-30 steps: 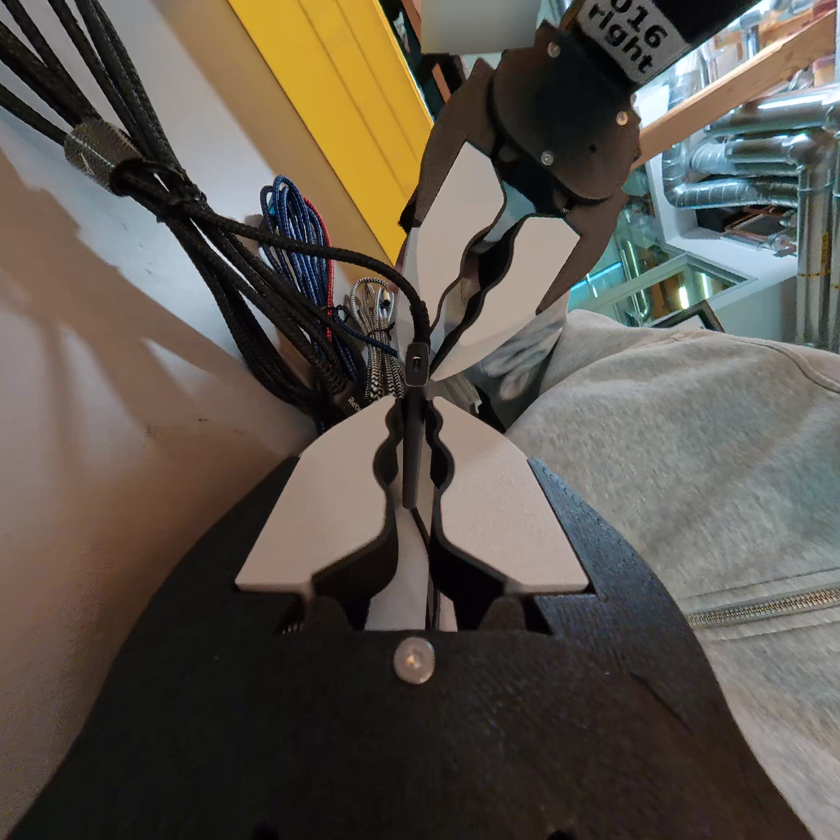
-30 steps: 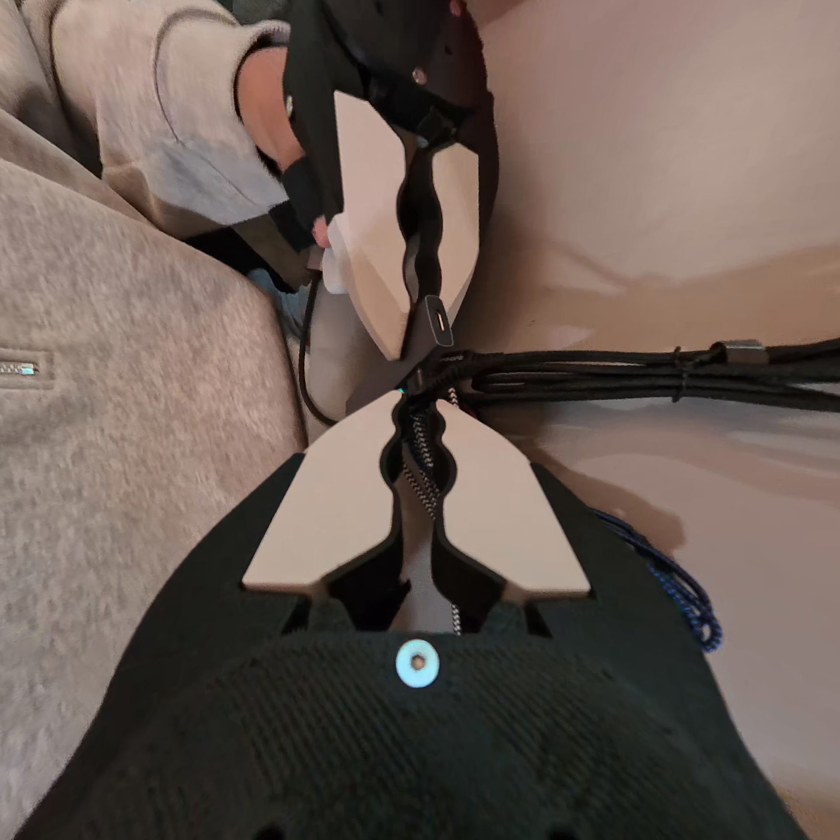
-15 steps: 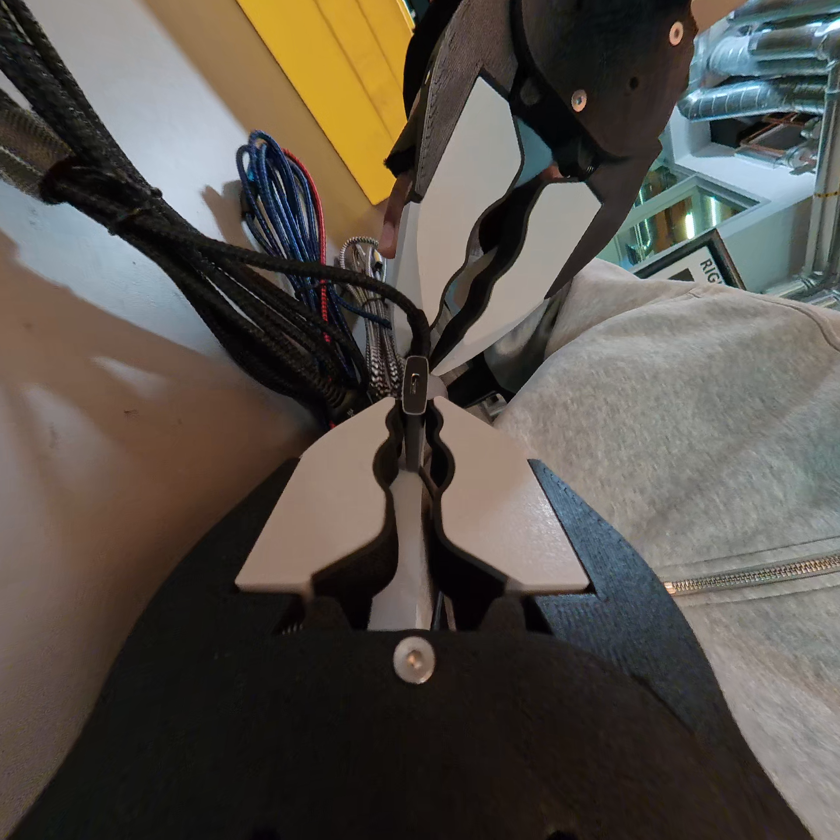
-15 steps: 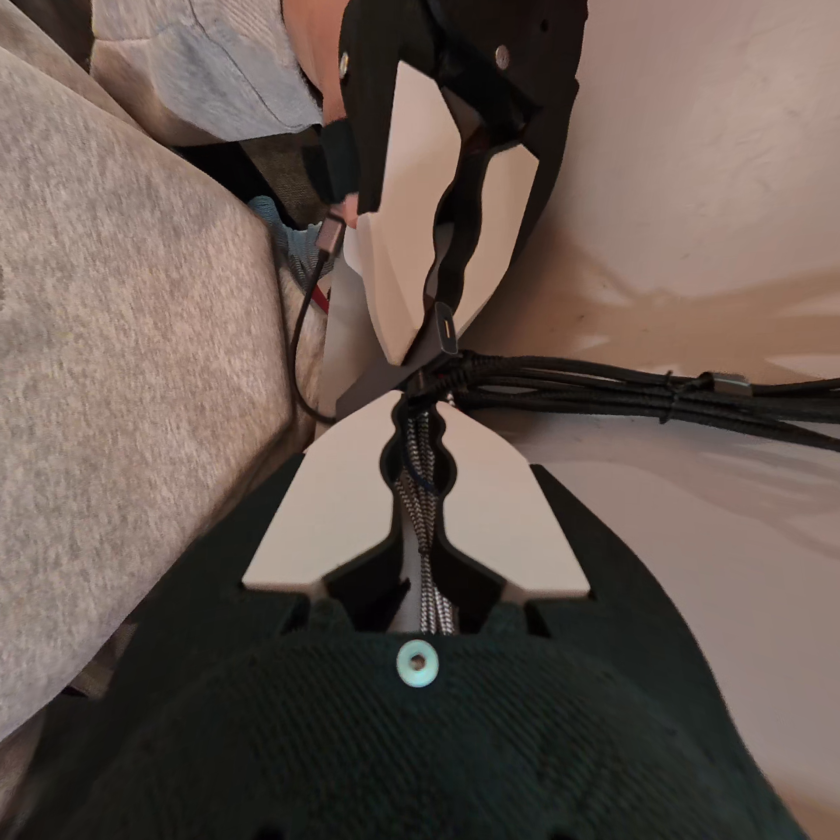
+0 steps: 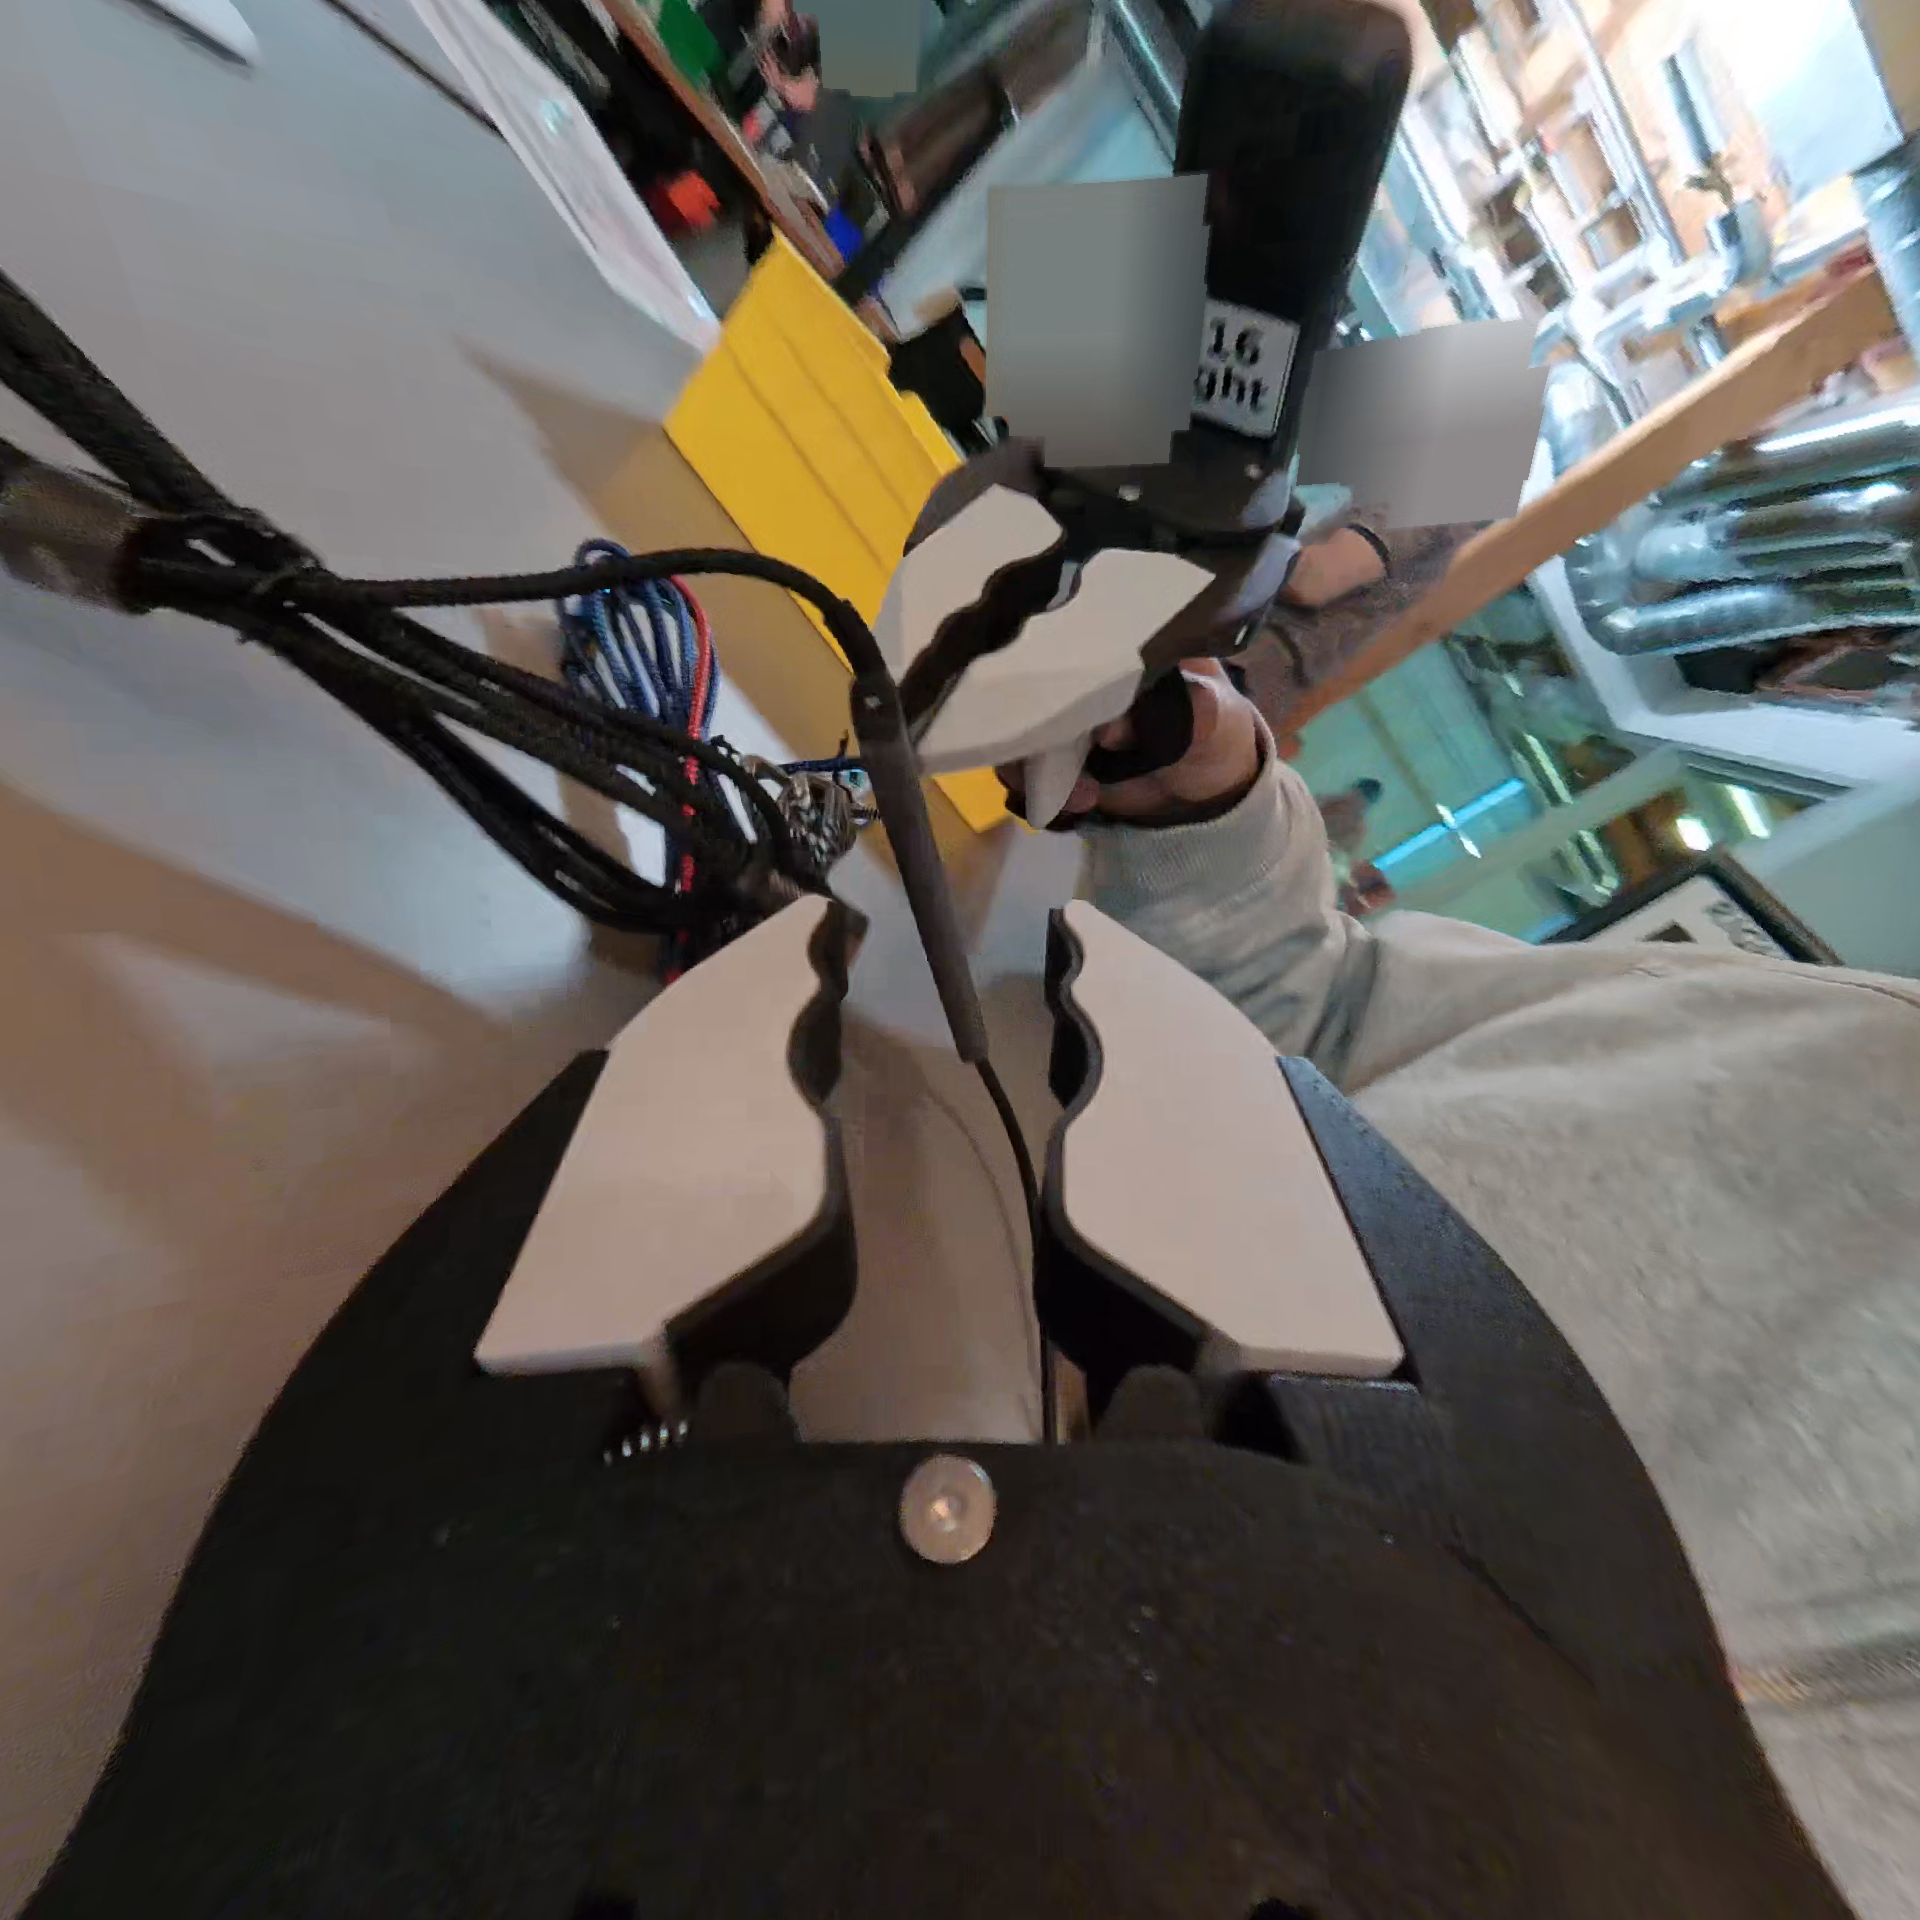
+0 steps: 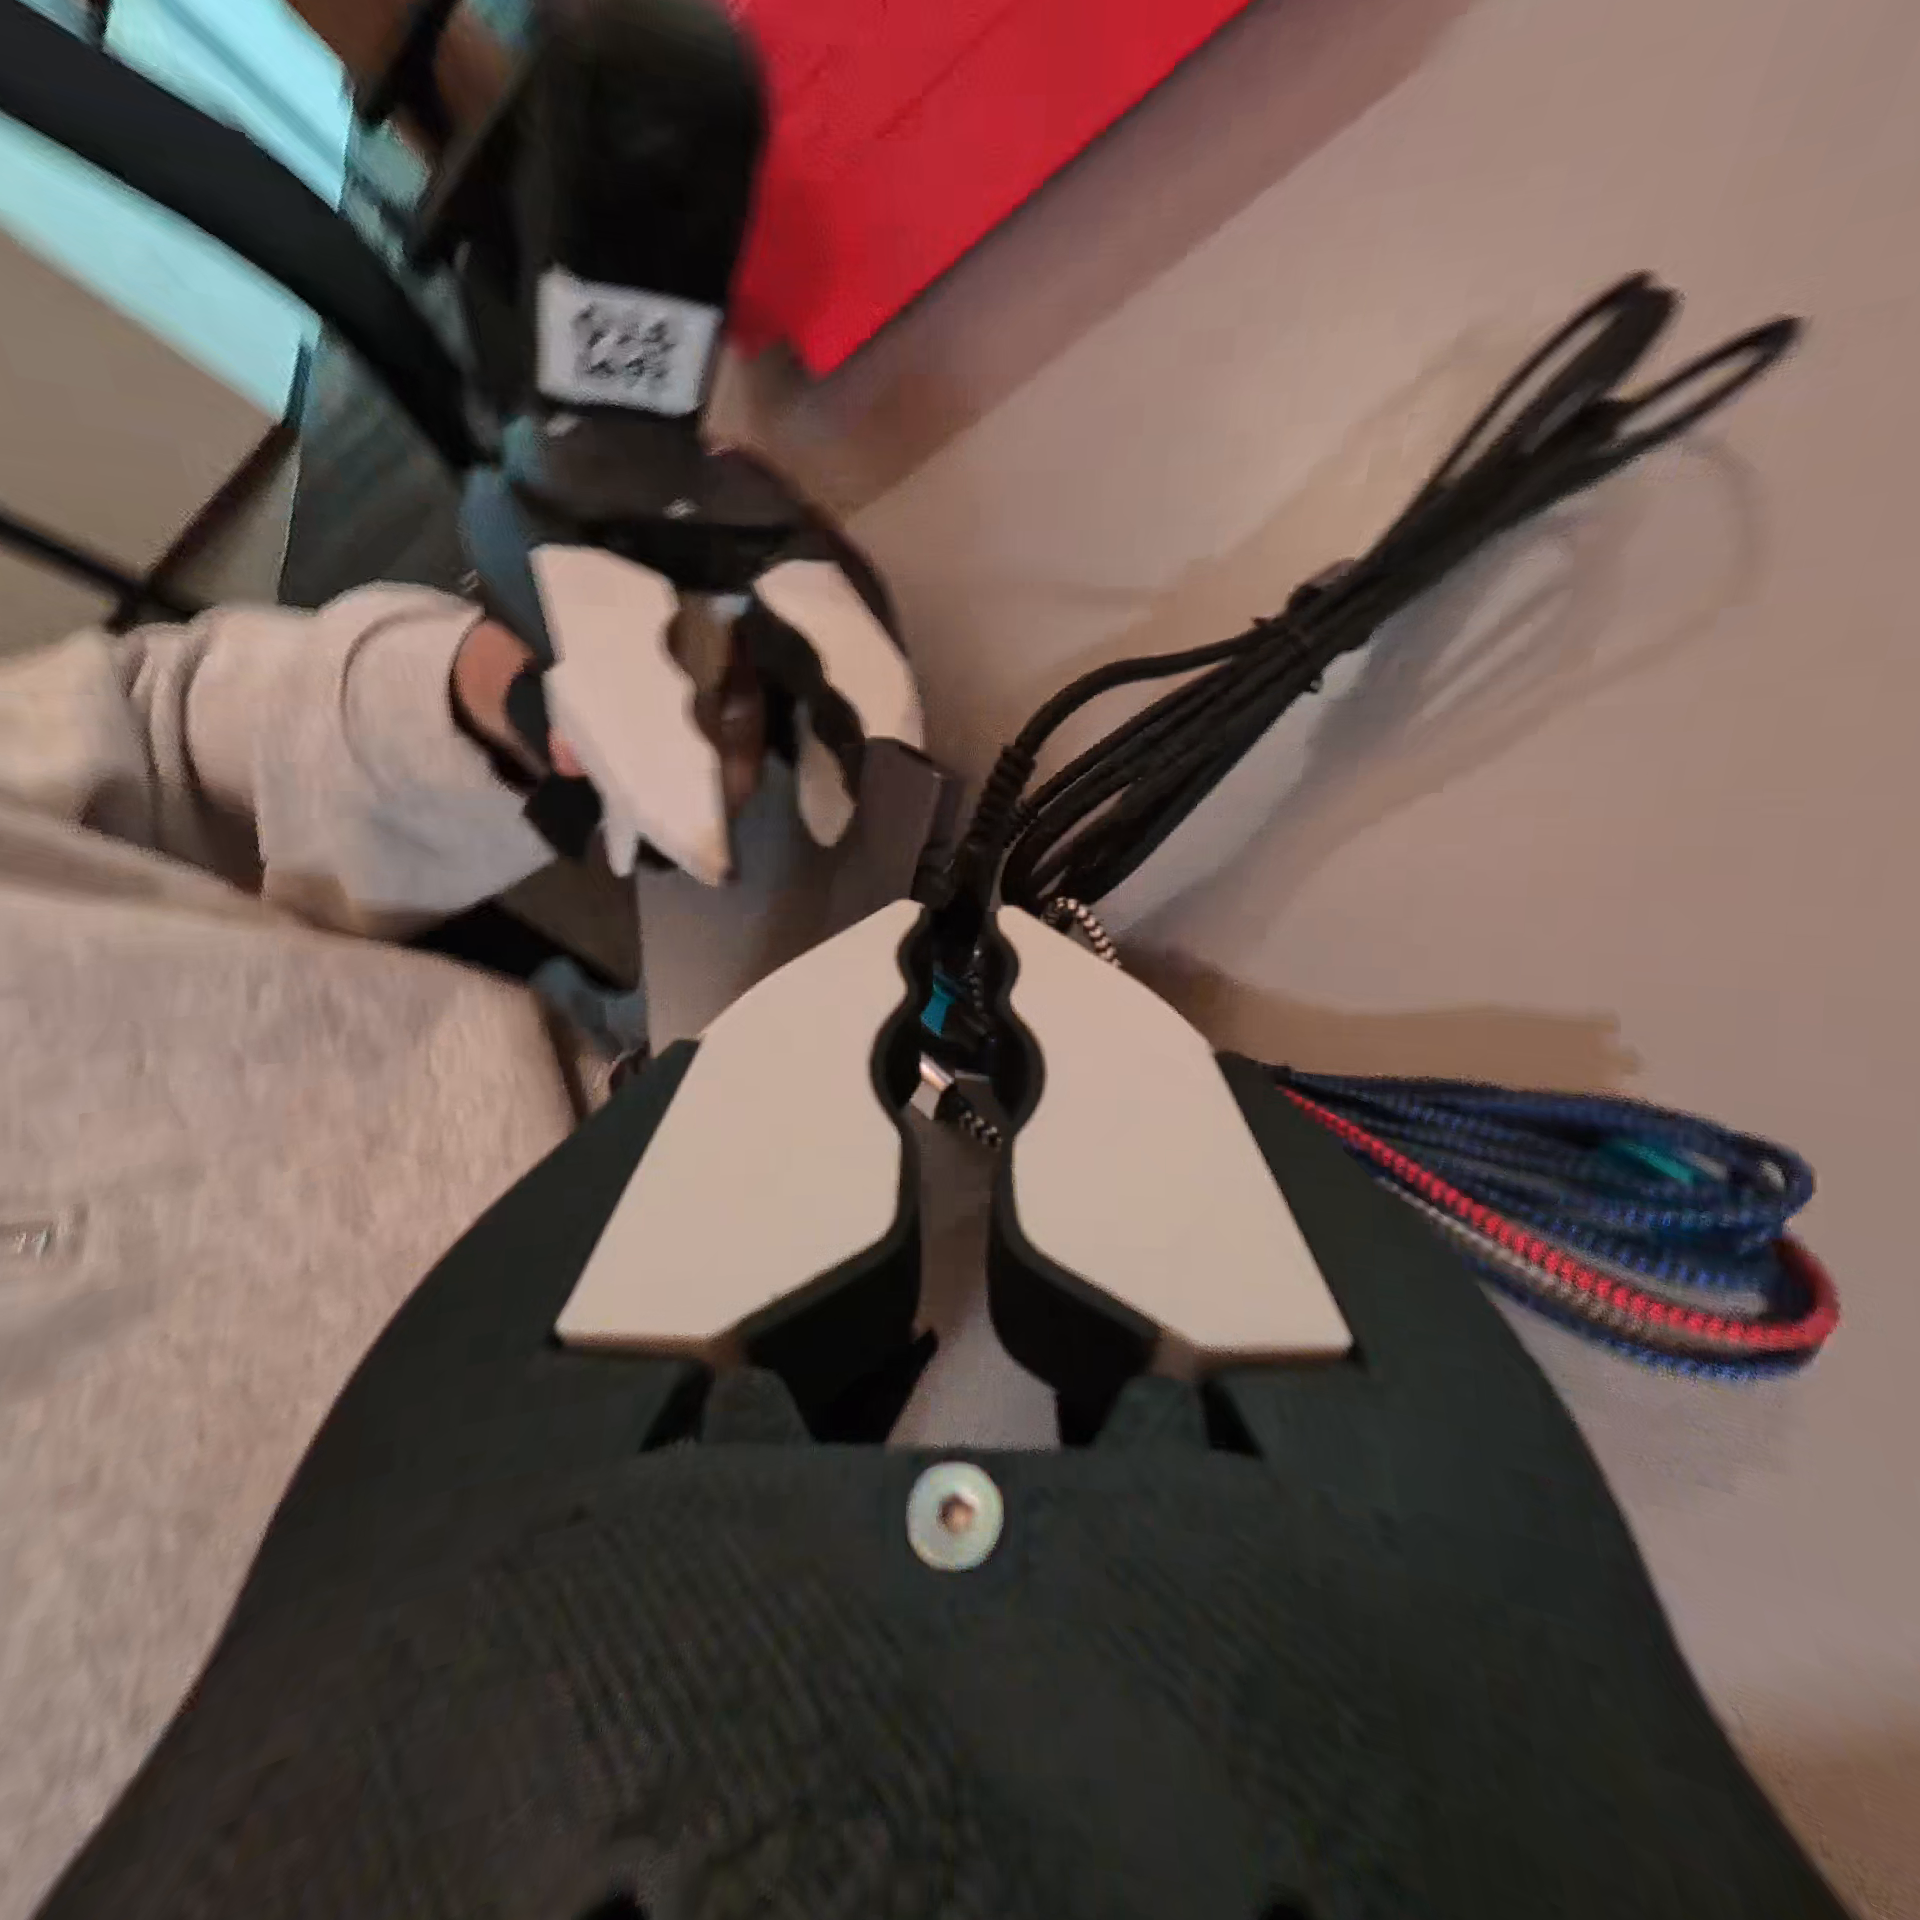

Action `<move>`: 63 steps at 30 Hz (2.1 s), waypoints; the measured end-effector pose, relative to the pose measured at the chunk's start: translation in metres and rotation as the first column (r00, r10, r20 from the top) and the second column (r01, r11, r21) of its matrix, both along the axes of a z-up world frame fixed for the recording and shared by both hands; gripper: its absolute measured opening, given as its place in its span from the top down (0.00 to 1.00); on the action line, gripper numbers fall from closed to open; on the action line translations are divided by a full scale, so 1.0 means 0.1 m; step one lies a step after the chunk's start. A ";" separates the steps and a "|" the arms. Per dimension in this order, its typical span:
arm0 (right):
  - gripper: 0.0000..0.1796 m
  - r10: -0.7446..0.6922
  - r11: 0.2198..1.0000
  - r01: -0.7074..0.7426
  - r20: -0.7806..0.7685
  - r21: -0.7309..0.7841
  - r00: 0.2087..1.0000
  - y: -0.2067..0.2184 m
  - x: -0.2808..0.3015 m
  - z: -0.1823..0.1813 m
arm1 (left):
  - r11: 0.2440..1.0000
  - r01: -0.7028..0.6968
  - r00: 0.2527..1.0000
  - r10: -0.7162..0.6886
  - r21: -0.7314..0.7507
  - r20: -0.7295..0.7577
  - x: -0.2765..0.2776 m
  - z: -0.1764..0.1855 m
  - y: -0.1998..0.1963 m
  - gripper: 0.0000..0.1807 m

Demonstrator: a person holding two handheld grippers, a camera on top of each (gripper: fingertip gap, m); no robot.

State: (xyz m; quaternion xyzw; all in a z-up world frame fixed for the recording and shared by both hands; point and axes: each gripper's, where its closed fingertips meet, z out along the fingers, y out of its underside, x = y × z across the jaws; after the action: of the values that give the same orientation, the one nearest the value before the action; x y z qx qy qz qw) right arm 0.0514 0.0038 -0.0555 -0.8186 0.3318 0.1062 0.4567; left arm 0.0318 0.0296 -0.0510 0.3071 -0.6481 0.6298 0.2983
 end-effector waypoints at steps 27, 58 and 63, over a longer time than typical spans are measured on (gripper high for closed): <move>0.69 -0.177 0.966 0.232 0.367 -0.110 0.913 -0.58 0.30 0.15 | 0.978 -0.156 0.979 0.134 -0.138 -0.156 0.30 0.10 0.23 0.76; 0.49 0.588 0.575 -0.208 0.223 -0.792 0.777 -0.84 0.61 -0.74 | 0.957 -0.279 0.956 0.270 0.073 0.117 0.66 -0.01 -0.02 0.53; 0.71 0.458 0.646 -0.200 0.164 -0.736 0.874 -0.89 0.37 -0.79 | 0.944 -0.263 0.955 0.225 0.202 0.192 0.92 -0.14 -0.17 0.37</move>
State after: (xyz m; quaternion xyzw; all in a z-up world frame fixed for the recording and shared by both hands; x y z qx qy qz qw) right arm 0.0879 -0.0853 -0.1348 -0.9814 0.1068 -0.0859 0.1347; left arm 0.1236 0.0129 -0.0653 0.3633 -0.6948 0.6078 0.1259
